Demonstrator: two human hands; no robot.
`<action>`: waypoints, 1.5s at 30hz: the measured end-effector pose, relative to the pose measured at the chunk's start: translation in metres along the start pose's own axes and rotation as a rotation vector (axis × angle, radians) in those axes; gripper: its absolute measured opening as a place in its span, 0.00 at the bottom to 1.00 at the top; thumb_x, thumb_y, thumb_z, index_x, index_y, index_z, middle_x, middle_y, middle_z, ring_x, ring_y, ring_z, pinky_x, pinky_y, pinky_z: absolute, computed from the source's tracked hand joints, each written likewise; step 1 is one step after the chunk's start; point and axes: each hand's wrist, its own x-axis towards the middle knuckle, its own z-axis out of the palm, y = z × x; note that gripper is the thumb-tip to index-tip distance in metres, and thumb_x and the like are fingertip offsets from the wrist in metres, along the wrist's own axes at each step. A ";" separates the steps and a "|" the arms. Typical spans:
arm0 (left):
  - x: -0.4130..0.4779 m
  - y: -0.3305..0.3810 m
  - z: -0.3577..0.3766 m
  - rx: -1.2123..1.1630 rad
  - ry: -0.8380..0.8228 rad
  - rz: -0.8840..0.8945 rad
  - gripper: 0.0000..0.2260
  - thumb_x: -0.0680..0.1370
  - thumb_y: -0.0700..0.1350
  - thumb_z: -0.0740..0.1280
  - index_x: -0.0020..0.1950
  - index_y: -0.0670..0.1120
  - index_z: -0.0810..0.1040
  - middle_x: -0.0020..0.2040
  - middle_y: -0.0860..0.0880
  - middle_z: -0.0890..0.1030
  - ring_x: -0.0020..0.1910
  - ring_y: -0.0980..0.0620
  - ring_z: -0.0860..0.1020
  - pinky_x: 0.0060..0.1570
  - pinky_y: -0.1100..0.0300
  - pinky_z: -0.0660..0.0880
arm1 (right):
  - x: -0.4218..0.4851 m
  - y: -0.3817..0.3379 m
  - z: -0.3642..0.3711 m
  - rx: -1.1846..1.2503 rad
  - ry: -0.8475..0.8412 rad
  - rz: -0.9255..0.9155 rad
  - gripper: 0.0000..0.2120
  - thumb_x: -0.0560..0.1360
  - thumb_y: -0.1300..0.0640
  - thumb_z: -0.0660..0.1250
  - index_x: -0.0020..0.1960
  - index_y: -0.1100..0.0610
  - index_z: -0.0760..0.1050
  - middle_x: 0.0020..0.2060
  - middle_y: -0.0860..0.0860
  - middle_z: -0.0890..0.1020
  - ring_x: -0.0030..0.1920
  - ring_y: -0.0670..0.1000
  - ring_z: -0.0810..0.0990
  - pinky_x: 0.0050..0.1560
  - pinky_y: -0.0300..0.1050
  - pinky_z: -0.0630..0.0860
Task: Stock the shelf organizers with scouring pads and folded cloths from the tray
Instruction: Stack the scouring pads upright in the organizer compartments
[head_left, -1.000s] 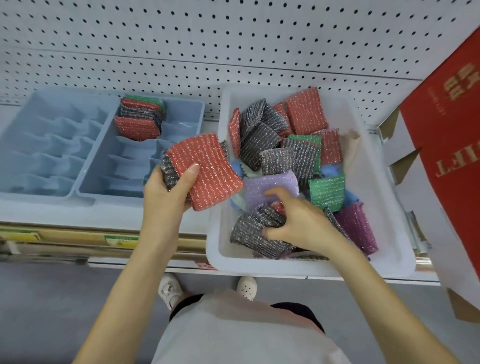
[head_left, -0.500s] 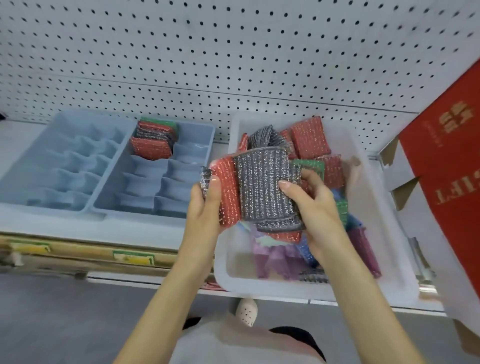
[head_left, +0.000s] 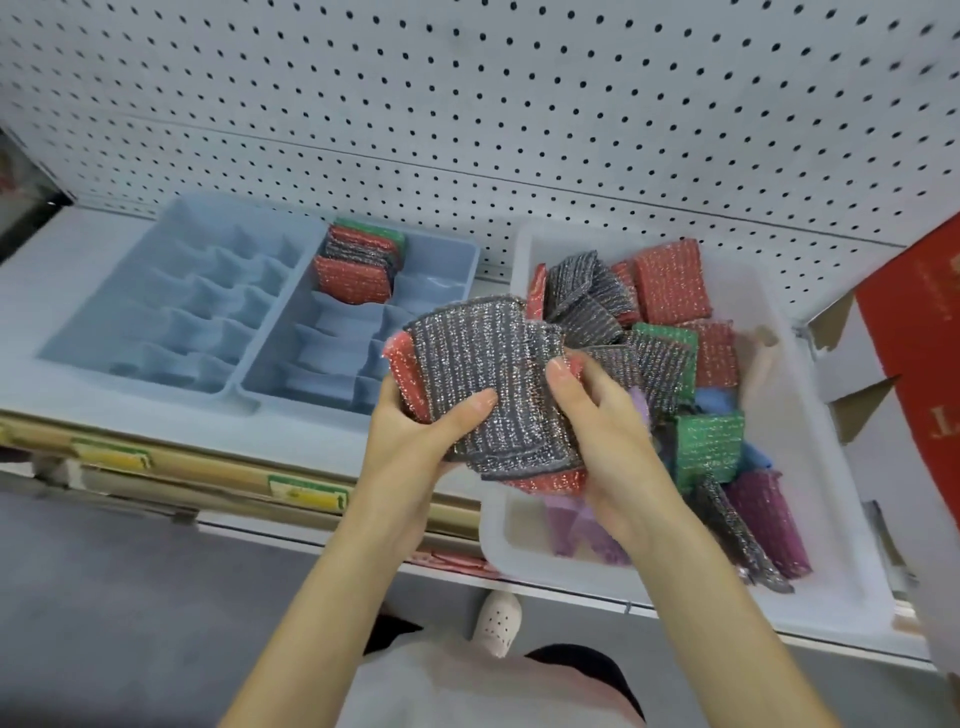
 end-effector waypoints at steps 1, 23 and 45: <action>0.001 0.004 -0.007 -0.004 0.015 0.010 0.31 0.61 0.42 0.76 0.63 0.46 0.73 0.53 0.49 0.84 0.51 0.48 0.83 0.44 0.55 0.80 | 0.001 0.002 0.006 0.051 -0.029 0.058 0.19 0.67 0.45 0.64 0.55 0.50 0.77 0.46 0.47 0.85 0.47 0.49 0.84 0.48 0.52 0.82; 0.054 0.100 -0.227 -0.345 0.023 -0.099 0.35 0.41 0.49 0.85 0.46 0.47 0.83 0.47 0.48 0.85 0.44 0.51 0.84 0.38 0.56 0.81 | 0.049 0.067 0.187 -0.046 0.432 -0.046 0.13 0.81 0.49 0.57 0.48 0.53 0.77 0.47 0.52 0.84 0.49 0.53 0.82 0.51 0.51 0.79; 0.106 0.137 -0.262 -0.131 0.239 -0.076 0.21 0.63 0.43 0.74 0.55 0.50 0.78 0.48 0.52 0.85 0.46 0.54 0.84 0.44 0.57 0.81 | 0.147 0.048 0.169 -0.619 0.360 -0.294 0.11 0.70 0.70 0.71 0.47 0.57 0.78 0.41 0.51 0.83 0.40 0.39 0.81 0.47 0.38 0.78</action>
